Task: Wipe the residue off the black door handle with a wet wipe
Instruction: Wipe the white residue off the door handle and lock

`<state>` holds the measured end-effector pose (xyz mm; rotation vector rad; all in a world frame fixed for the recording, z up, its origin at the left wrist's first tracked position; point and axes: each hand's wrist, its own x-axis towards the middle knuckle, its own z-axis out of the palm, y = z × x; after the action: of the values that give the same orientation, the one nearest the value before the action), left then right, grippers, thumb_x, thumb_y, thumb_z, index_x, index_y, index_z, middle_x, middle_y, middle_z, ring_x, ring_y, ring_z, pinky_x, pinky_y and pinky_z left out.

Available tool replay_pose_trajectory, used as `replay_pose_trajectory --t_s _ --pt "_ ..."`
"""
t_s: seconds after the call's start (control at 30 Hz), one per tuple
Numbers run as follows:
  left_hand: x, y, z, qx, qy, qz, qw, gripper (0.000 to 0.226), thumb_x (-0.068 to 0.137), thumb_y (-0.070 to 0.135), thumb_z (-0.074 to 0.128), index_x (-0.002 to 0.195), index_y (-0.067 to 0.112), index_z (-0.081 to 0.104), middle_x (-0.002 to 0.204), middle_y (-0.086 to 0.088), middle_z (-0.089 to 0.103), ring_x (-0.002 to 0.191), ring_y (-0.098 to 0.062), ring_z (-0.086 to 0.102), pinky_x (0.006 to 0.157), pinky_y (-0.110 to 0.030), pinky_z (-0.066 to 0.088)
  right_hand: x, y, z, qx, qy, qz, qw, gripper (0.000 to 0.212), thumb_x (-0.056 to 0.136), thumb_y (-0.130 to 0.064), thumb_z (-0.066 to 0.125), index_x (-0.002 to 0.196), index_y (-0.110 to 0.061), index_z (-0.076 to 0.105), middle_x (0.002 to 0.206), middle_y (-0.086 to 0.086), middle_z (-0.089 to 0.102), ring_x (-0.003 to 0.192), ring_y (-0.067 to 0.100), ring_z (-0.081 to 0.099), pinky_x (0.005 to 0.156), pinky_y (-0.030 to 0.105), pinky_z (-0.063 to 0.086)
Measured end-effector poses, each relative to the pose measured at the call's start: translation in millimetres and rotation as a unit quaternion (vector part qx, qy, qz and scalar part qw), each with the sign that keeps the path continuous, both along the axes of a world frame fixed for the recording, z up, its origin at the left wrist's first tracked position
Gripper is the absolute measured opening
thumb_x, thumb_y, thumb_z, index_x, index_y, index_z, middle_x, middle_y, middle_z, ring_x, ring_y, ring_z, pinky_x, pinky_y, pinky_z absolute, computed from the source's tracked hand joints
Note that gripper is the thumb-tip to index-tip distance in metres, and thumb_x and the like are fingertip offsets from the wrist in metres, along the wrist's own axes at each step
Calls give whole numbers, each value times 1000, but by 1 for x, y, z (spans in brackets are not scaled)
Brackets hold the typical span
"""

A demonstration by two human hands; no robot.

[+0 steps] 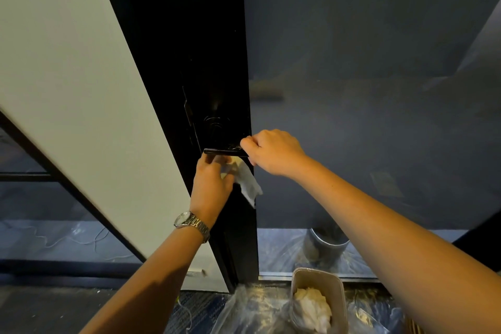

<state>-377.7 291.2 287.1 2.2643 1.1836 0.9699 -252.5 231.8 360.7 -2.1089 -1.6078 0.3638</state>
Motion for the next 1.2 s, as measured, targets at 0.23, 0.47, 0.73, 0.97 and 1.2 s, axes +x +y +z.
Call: replay_pose_trajectory --t_s 0.23,0.47,0.73,0.97,1.2 --pt "-4 -2 -8 66 24 -8 998 14 84 5 59 97 -1 62 105 -17 56 83 -28 58 72 -21 41 0 -2 1 8 5 3 1000 50 95 -33 32 73 -2 65 74 16 66 60 22 49 63 39 47" --pt "-24 1 -19 -8 -80 54 995 18 76 -9 56 66 5 49 66 -2 46 54 -9 41 49 -5 37 1 0 1 0 5 11 1000 44 94 -33 32 65 -11 56 68 9 58 60 22 49 62 35 44" --pt "-16 5 2 -36 -94 41 994 16 84 0 53 96 2 64 81 -5 61 59 -3 48 53 0 38 0 1 0 10 13 10 1000 45 94 -33 32 66 -9 58 81 18 69 62 24 50 71 43 52" --pt "-3 5 -13 86 60 -39 994 20 86 12 57 99 1 67 116 -14 57 101 -26 56 80 -17 37 -1 -2 1 11 7 3 1000 51 95 -33 32 78 2 65 82 18 69 65 26 53 71 43 51" --pt "-5 14 -7 170 172 -89 966 12 81 8 63 86 0 70 103 -16 65 98 -32 60 71 -31 51 0 -1 0 10 6 13 1000 49 95 -33 32 75 -1 64 71 16 61 63 26 50 64 39 45"
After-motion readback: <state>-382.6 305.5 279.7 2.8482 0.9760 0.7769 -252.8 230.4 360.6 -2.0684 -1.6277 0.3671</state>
